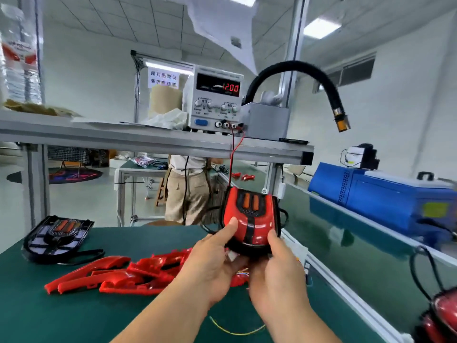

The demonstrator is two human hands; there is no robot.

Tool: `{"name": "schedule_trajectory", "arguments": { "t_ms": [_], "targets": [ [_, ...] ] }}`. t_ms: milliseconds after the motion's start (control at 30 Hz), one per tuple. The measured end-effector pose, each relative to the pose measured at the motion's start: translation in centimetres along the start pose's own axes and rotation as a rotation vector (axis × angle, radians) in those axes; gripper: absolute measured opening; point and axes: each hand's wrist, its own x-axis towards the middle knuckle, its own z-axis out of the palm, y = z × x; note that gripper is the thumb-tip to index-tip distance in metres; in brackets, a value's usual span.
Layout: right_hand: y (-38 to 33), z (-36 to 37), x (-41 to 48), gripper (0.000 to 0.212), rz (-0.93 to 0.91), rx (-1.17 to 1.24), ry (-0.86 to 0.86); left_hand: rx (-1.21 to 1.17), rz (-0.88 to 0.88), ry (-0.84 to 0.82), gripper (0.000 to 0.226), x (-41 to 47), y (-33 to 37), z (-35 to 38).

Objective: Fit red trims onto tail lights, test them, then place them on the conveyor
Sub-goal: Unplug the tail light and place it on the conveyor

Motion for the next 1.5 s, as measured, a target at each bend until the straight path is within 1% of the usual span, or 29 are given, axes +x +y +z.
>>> {"name": "schedule_trajectory", "arguments": {
  "t_ms": [67,133,200,300,400,467,533,633,733,867,933,1000,1067,1133,1200,1300,1367,1433,1500],
  "targets": [
    [-2.7,-1.7,-0.2,0.025,-0.057,-0.002,0.055,0.04,-0.063,-0.033,0.048,0.7,-0.9,2.4],
    [-5.7,-3.4,-0.2,0.022,-0.103,-0.01,0.128,0.086,-0.122,-0.074,0.035,1.5,-2.1,5.2],
    [-8.5,-4.9,0.0,0.019,-0.127,-0.049,0.199,0.134,-0.176,-0.078,0.024,2.4,-3.5,8.1],
    [-12.8,-7.1,0.9,0.011,-0.108,-0.077,0.306,0.155,-0.265,-0.091,0.021,3.9,-6.0,12.5],
    [-16.5,-8.7,2.7,0.005,-0.077,-0.077,0.38,0.121,-0.355,-0.106,0.019,5.3,-7.8,16.2],
    [-18.2,-9.5,4.3,0.021,-0.064,-0.102,0.422,0.114,-0.38,-0.104,0.018,6.6,-8.6,17.9],
    [-19.2,-10.3,6.0,0.03,-0.057,-0.124,0.454,0.12,-0.407,-0.1,0.013,7.9,-9.1,19.0],
    [-19.5,-11.1,7.8,0.027,-0.04,-0.13,0.489,0.113,-0.438,-0.106,0.015,9.7,-9.8,19.6],
    [-18.6,-12.1,8.8,0.021,-0.054,-0.09,0.483,0.088,-0.395,-0.157,0.017,11.1,-11.5,18.9],
    [-16.5,-13.5,9.5,0.035,-0.18,-0.136,0.431,-0.045,-0.287,-0.277,0.014,12.9,-14.4,16.3],
    [-15.7,-14.2,10.0,0.036,-0.216,-0.197,0.409,-0.077,-0.267,-0.313,0.023,13.6,-15.4,15.2],
    [-15.3,-14.9,10.6,0.037,-0.228,-0.251,0.416,-0.059,-0.265,-0.315,0.028,14.2,-16.1,14.6],
    [-15.2,-15.4,11.2,0.035,-0.223,-0.233,0.413,-0.046,-0.275,-0.287,0.028,14.6,-16.5,14.6],
    [-15.4,-15.3,11.9,0.03,-0.229,-0.187,0.382,-0.053,-0.289,-0.244,0.028,15.0,-16.6,15.1],
    [-15.6,-14.7,12.4,0.022,-0.239,-0.218,0.371,-0.096,-0.304,-0.211,0.028,15.1,-16.4,15.8],
    [-15.7,-13.3,13.1,0.013,-0.261,-0.421,0.487,-0.166,-0.323,-0.194,0.03,15.2,-16.2,15.9],
    [-15.4,-12.4,13.2,0.022,-0.274,-0.485,0.542,-0.171,-0.327,-0.2,0.03,15.2,-16.3,15.7],
    [-15.2,-12.2,13.0,0.028,-0.286,-0.468,0.565,-0.154,-0.329,-0.222,0.029,15.0,-16.1,15.7],
    [-15.1,-12.6,12.4,0.024,-0.305,-0.407,0.564,-0.102,-0.309,-0.247,0.027,14.7,-15.5,15.9]
  ]
}}
